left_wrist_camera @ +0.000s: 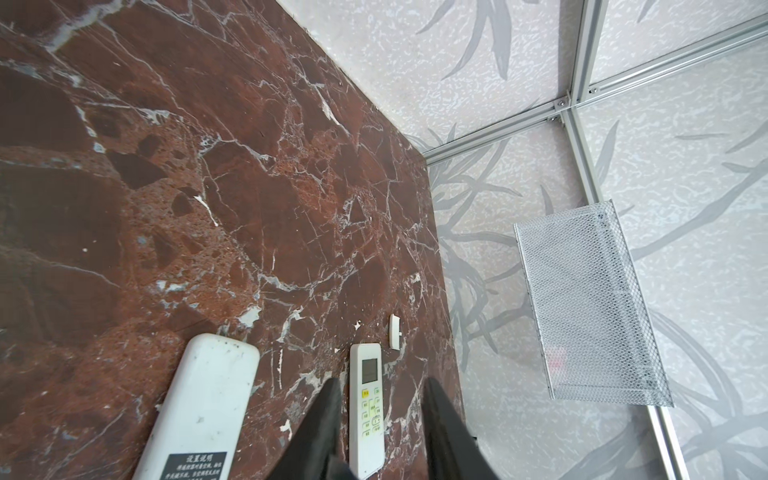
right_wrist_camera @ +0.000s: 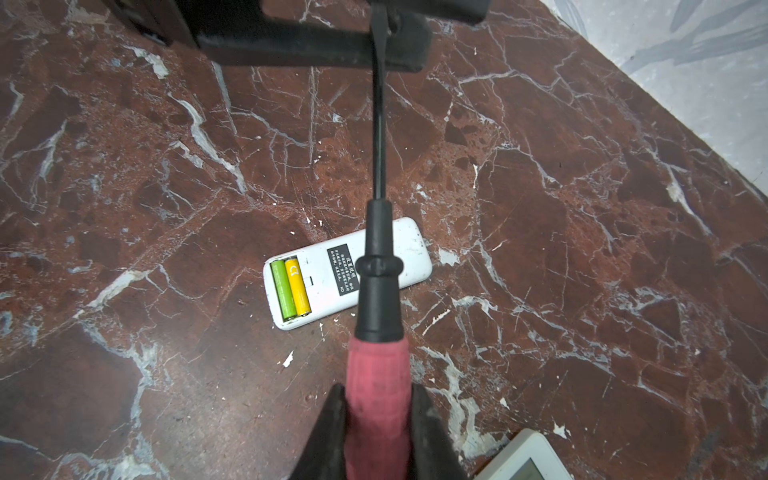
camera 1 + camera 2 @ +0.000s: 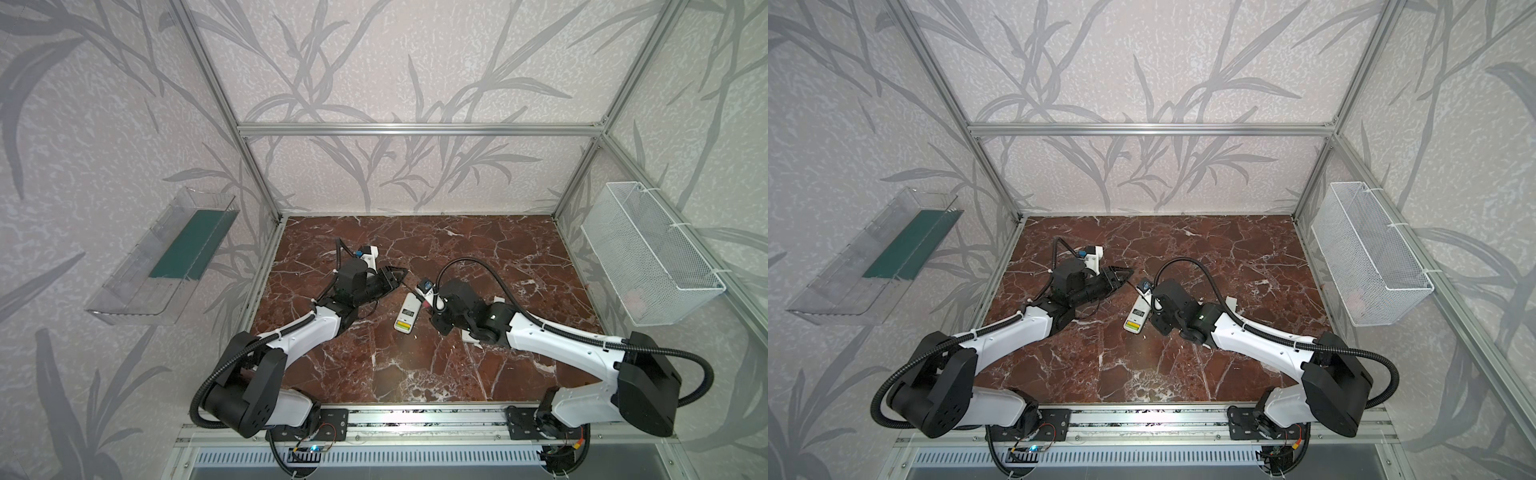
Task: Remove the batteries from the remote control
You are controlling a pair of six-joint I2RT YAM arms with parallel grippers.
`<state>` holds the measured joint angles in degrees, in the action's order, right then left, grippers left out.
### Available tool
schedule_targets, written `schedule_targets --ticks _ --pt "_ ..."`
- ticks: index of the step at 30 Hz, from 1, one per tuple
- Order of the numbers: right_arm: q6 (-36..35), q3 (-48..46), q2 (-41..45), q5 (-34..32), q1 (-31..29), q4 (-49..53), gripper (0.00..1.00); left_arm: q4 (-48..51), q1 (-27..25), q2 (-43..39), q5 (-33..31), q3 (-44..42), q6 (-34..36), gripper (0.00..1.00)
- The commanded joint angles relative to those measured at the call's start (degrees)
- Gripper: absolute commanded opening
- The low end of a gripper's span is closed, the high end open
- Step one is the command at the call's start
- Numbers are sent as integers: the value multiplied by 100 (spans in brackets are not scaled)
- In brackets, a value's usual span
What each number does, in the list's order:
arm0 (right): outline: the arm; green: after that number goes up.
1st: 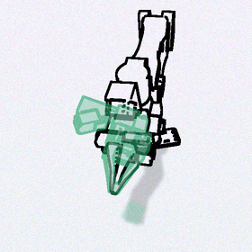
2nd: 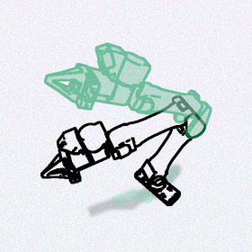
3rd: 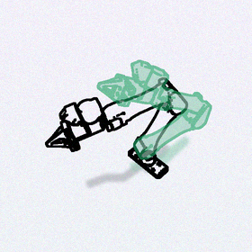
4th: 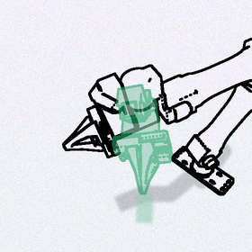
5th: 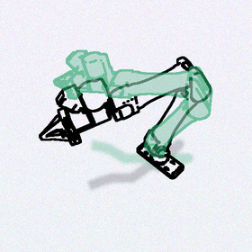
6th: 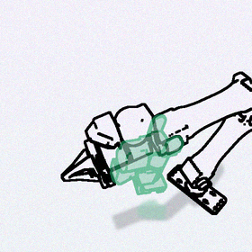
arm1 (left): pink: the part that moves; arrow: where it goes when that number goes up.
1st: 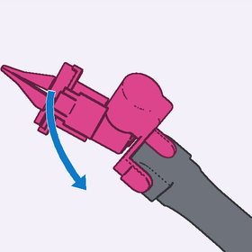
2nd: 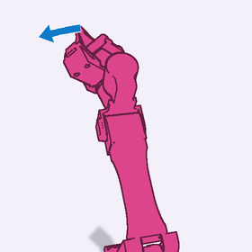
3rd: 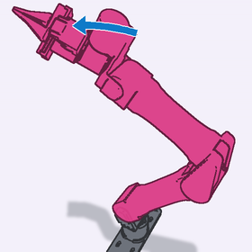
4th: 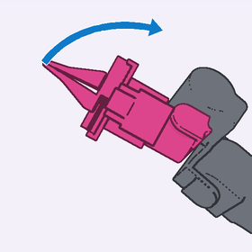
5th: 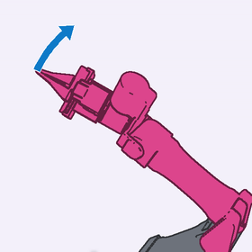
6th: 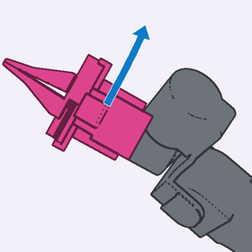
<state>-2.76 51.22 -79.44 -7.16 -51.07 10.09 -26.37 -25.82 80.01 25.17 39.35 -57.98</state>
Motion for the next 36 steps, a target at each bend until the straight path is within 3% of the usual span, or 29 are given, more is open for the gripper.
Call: schedule_targets --ticks 1,5,8,11,19,21,24,27,36 --pt "194 -25 168 178 -25 -269 0 -295 -39 10 -16 -116 -64 26" --pt "288 -16 140 188 -4 -317 0 -316 -54 -19 -34 -160 -71 15" --pt "374 -7 124 257 9 -366 0 -321 -54 -39 -78 -200 -81 13" --pt "434 2 122 259 18 -423 0 -341 -53 -42 -85 -209 -87 0" --pt "485 -5 130 222 36 -588 1 -590 -50 11 -100 -264 -471 0" --pt "559 -31 155 286 95 -682 9 -696 -54 -1 -113 -288 -597 0" --pt "643 -112 221 486 230 -853 33 -680 -54 -65 -117 -279 -685 0" --pt "681 -177 323 745 399 -937 44 -667 -52 -164 -219 -314 -819 0" --pt "850 -613 805 2121 1183 -1519 59 -815 -27 -347 -346 -380 -1345 0"
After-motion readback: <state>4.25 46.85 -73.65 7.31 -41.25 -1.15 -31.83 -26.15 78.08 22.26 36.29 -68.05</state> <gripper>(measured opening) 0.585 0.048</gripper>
